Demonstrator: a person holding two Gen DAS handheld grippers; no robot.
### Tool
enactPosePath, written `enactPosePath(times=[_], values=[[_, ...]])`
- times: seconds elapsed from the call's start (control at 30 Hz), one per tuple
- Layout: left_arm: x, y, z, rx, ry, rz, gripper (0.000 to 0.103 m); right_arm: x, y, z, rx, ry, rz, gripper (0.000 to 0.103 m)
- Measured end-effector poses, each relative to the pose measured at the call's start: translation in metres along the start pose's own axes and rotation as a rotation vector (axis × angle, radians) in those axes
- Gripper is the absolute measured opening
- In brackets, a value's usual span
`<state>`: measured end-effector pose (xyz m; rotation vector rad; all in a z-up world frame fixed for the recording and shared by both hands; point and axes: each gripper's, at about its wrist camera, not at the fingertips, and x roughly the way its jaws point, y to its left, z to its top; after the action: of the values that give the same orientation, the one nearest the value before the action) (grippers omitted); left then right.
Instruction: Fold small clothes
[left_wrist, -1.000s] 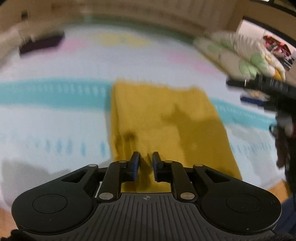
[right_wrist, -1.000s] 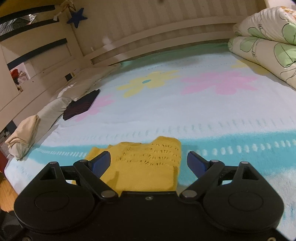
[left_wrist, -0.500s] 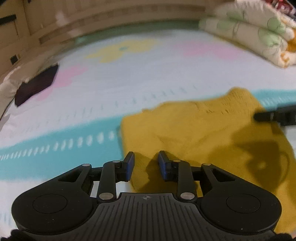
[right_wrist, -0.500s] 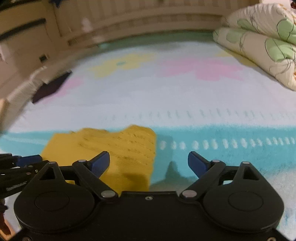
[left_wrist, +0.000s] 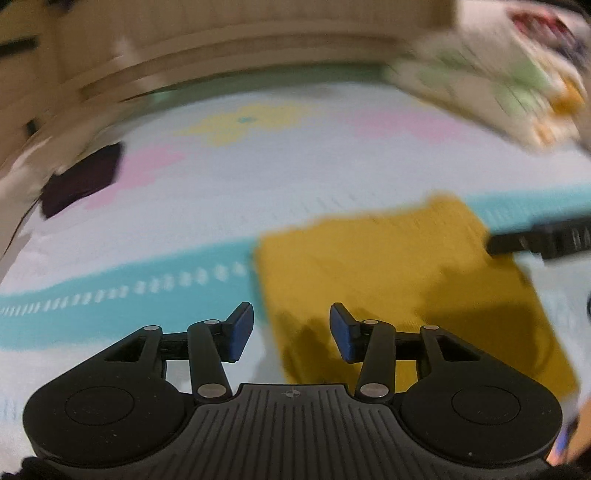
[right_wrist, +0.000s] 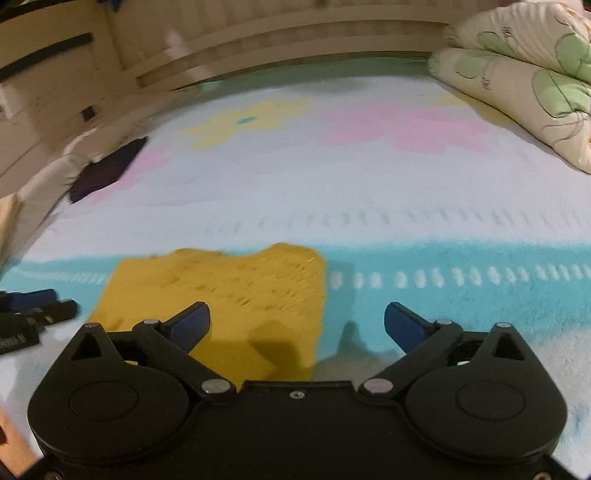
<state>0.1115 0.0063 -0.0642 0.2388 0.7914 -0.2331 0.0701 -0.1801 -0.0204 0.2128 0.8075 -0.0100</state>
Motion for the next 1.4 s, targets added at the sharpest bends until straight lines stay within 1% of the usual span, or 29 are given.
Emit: enactPosePath(times=[0.07, 0.13, 0.2, 0.27, 0.37, 0.47, 0.53, 0.6, 0.67, 0.73, 0.83, 0.9, 0.97, 1.0, 1.07, 1.13, 1.23, 1.37, 1.4], values=[[0.006, -0.01, -0.014, 0.036, 0.063, 0.007, 0.045, -0.001, 0.007, -0.009, -0.042, 0.053, 0.014, 0.102], [0.0, -0.012, -0.022, 0.022, 0.054, 0.025, 0.045, 0.0, 0.017, -0.022, -0.112, 0.125, 0.002, 0.102], [-0.006, -0.01, -0.026, 0.014, 0.078, 0.022, 0.045, -0.001, 0.025, -0.038, -0.177, 0.205, -0.01, 0.102], [-0.012, -0.008, -0.031, -0.012, 0.091, 0.018, 0.045, -0.001, 0.028, -0.052, -0.214, 0.257, -0.007, 0.102], [-0.018, -0.001, -0.039, -0.066, 0.103, 0.014, 0.045, -0.015, 0.028, -0.066, -0.181, 0.267, 0.001, 0.102], [-0.028, 0.002, -0.048, -0.102, 0.111, 0.01, 0.045, -0.031, 0.026, -0.076, -0.137, 0.259, 0.008, 0.102], [-0.034, 0.002, -0.05, -0.11, 0.099, 0.016, 0.045, -0.042, 0.02, -0.078, -0.098, 0.233, 0.009, 0.102], [-0.042, -0.001, -0.053, -0.124, 0.075, 0.021, 0.045, -0.052, 0.019, -0.074, -0.058, 0.176, 0.0, 0.102], [-0.05, -0.003, -0.055, -0.137, 0.038, 0.025, 0.045, -0.063, 0.015, -0.074, -0.025, 0.11, -0.004, 0.102], [-0.058, -0.008, -0.053, -0.139, -0.013, 0.047, 0.045, -0.071, 0.014, -0.072, -0.007, 0.056, 0.0, 0.102], [-0.068, -0.019, -0.047, -0.126, -0.062, 0.126, 0.045, -0.082, 0.018, -0.073, 0.005, -0.024, 0.001, 0.102], [-0.074, -0.029, -0.043, -0.102, -0.093, 0.194, 0.045, -0.087, 0.021, -0.071, 0.009, -0.073, 0.033, 0.102], [-0.077, -0.036, -0.039, -0.09, -0.1, 0.23, 0.045, -0.091, 0.028, -0.071, 0.014, -0.11, 0.053, 0.102], [-0.078, -0.039, -0.038, -0.089, -0.096, 0.235, 0.045, -0.094, 0.032, -0.071, 0.015, -0.119, 0.052, 0.102], [-0.083, -0.043, -0.039, -0.082, -0.082, 0.219, 0.045, -0.099, 0.04, -0.072, 0.013, -0.137, 0.031, 0.102], [-0.087, -0.045, -0.04, -0.082, -0.079, 0.177, 0.045, -0.11, 0.045, -0.078, 0.023, -0.165, -0.007, 0.102], [-0.093, -0.044, -0.046, -0.117, -0.077, 0.135, 0.045, -0.118, 0.052, -0.082, 0.009, -0.195, -0.044, 0.102], [-0.1, -0.044, -0.053, -0.146, -0.067, 0.117, 0.045, -0.125, 0.064, -0.084, -0.019, -0.217, -0.14, 0.102], [-0.101, -0.043, -0.054, -0.15, -0.067, 0.115, 0.045, -0.125, 0.064, -0.084, -0.024, -0.214, -0.148, 0.102]])
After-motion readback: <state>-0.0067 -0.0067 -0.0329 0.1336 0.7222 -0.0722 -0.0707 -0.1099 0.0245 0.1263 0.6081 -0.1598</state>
